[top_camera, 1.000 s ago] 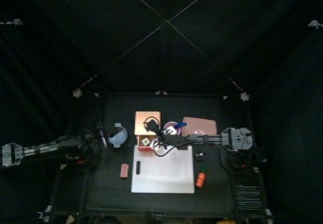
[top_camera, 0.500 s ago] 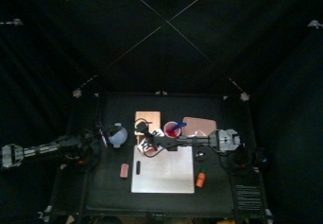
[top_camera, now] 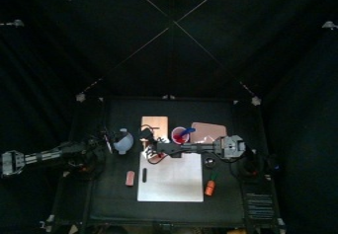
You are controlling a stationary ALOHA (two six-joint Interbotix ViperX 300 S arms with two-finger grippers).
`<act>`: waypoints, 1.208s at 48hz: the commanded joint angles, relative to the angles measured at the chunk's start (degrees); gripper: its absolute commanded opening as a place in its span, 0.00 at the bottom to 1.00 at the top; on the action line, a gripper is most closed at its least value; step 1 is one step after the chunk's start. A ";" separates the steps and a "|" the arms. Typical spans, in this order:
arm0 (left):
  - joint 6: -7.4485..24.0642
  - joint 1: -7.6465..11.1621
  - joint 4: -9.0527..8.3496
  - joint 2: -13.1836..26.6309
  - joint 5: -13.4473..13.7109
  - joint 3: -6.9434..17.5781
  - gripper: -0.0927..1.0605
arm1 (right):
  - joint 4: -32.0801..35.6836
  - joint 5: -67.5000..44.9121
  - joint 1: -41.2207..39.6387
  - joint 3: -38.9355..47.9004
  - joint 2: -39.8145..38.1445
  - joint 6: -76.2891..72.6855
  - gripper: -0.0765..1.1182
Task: Place sushi on board then cut the sushi with the knife then place the pieces on the plate
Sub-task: Place the sushi on the board
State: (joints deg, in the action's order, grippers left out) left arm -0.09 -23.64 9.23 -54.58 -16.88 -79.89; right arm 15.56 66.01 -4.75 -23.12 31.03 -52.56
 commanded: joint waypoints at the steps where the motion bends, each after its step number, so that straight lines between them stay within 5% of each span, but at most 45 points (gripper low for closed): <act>1: 0.00 -0.18 0.00 0.18 0.00 1.14 0.22 | 0.09 -0.35 -0.70 -1.67 -1.41 -0.18 0.91; 24: 0.00 0.00 0.00 0.18 1.23 1.14 0.22 | 1.14 -0.53 -0.79 -1.41 0.53 -3.25 0.90; 43: 0.00 0.00 0.00 0.18 1.76 1.14 0.22 | 1.32 -0.53 -0.79 -1.49 0.70 -3.52 0.65; 58: 0.00 0.00 0.00 0.18 1.76 1.14 0.22 | 3.25 2.11 0.26 -4.31 -0.88 -3.08 0.64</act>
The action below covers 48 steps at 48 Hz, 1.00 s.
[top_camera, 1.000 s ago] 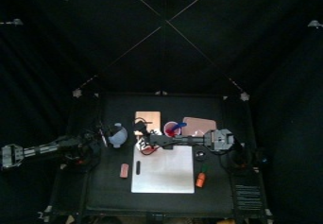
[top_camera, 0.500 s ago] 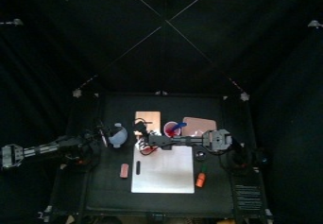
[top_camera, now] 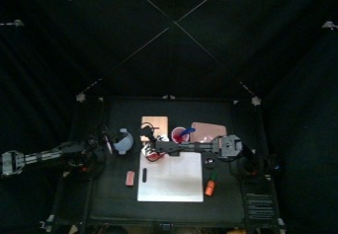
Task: Place sushi on board then cut the sushi with the knife then place the pieces on the plate
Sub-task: Place the sushi on the board
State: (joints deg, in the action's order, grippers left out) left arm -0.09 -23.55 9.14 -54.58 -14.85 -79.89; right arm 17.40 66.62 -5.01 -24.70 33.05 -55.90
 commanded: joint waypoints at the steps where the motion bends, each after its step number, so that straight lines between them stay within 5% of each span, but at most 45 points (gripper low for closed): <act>1: 0.00 -0.09 0.09 0.18 -0.35 1.14 0.22 | 1.85 1.93 0.62 -3.08 -3.25 0.26 0.64; 29: 0.18 -0.79 0.09 0.18 -0.35 1.49 0.22 | 6.94 14.33 7.29 -7.47 -11.87 4.83 0.65; 48: 0.00 -2.81 0.09 0.18 -0.44 2.11 0.22 | 7.73 22.85 12.04 1.49 -20.65 12.92 0.65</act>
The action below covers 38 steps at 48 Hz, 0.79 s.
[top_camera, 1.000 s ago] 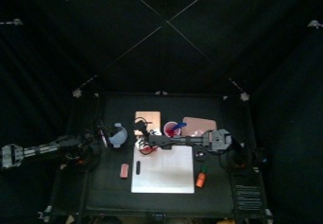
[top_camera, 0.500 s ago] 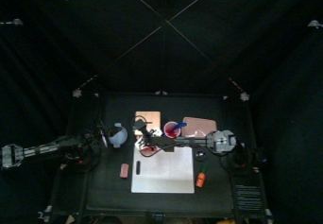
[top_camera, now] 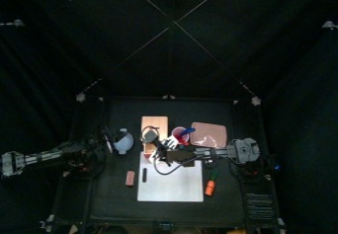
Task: Place sushi on board then cut the sushi with the knife then place the pieces on the plate
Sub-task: Place the sushi on the board
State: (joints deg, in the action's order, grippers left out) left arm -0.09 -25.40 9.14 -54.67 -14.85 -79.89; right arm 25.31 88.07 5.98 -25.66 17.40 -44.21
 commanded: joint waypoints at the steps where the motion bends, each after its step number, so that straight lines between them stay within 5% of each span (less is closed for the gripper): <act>1: 0.00 -1.05 0.00 0.26 -0.53 2.29 0.22 | -0.09 1.76 1.23 3.43 -5.54 1.49 0.65; 14: -0.26 -1.49 0.18 0.35 -0.53 4.66 0.22 | -1.32 -2.11 2.81 25.22 -16.17 0.00 0.65; 22: -0.09 -1.58 2.81 0.88 -0.88 5.80 0.22 | -3.52 -16.44 2.81 39.46 -21.80 -4.39 0.65; 38: -0.09 -1.58 3.52 5.80 -1.76 6.77 0.22 | 7.73 -25.75 5.10 42.98 -16.35 -2.99 0.64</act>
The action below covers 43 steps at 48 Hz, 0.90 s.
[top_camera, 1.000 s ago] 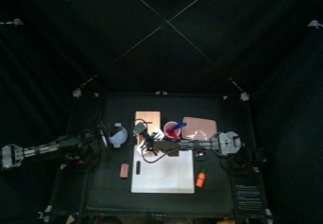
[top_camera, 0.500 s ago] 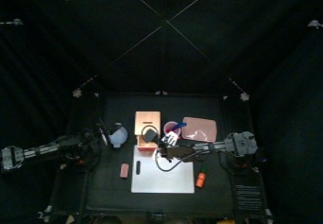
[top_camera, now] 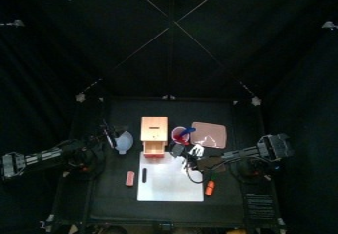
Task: Place sushi on board then cut the sushi with the knife then place the pieces on the plate
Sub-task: Place the sushi on the board
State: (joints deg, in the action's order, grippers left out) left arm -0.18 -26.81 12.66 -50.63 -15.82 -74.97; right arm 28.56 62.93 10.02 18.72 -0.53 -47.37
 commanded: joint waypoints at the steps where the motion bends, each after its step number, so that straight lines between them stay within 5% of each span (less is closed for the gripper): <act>1: 0.00 -0.18 0.00 1.93 -0.88 1.76 0.22 | 5.27 -0.62 1.23 -1.49 2.02 -0.09 0.64; 16: 0.00 -1.14 0.00 2.72 -1.32 1.76 0.22 | 14.85 -0.18 5.80 -4.66 7.38 -4.04 0.64; 43: 0.00 -1.23 -0.09 2.72 -1.32 1.23 0.22 | 16.26 3.52 9.05 -10.02 15.64 -3.60 0.65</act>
State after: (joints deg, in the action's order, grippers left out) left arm -0.18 -27.86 12.74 -48.08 -16.61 -74.88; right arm 44.82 66.36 18.72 10.28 15.91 -51.06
